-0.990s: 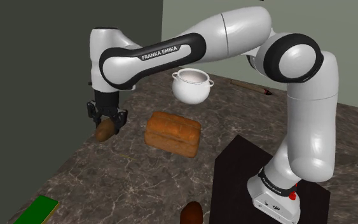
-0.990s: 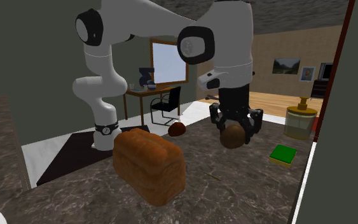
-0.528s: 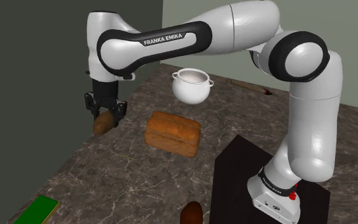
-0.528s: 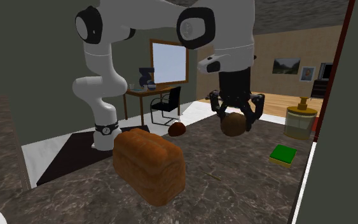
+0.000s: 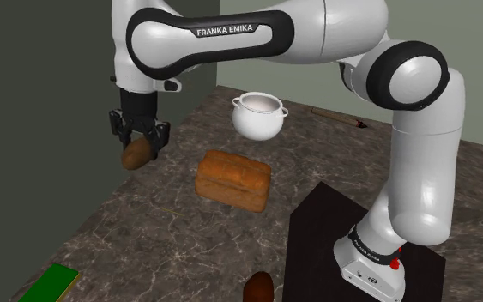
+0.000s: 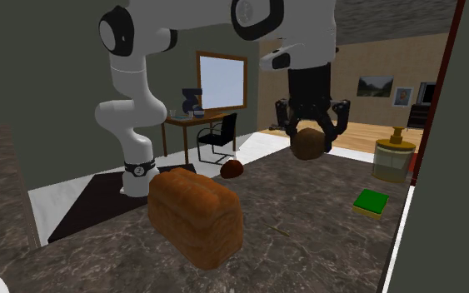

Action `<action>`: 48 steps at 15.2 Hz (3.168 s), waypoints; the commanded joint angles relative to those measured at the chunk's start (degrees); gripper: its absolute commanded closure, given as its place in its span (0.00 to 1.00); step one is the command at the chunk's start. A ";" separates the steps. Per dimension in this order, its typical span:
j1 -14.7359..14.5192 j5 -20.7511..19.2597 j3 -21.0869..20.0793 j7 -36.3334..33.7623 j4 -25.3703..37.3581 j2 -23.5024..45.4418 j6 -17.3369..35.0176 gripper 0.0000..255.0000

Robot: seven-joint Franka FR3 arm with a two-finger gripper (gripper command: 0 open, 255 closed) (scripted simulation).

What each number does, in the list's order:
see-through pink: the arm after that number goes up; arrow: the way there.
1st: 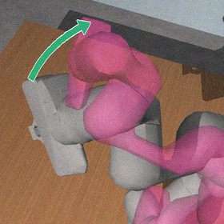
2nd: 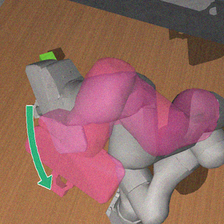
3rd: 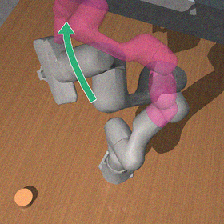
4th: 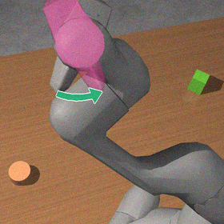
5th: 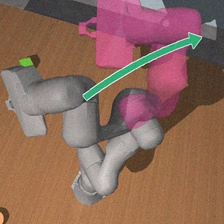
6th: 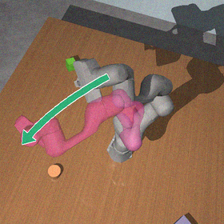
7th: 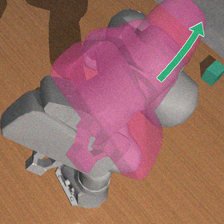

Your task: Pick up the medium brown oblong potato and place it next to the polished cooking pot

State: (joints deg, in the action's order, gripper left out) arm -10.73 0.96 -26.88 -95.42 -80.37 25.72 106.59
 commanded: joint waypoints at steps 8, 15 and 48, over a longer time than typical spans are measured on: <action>5.04 2.92 0.36 4.96 -4.65 -5.98 -1.80 1.00; 12.65 7.28 2.62 15.03 -14.86 -14.36 -1.07 1.00; 36.88 7.39 21.88 57.29 -13.35 -15.51 -11.36 1.00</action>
State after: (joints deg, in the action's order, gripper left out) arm 25.36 8.56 -5.61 -39.49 -94.98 9.36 95.86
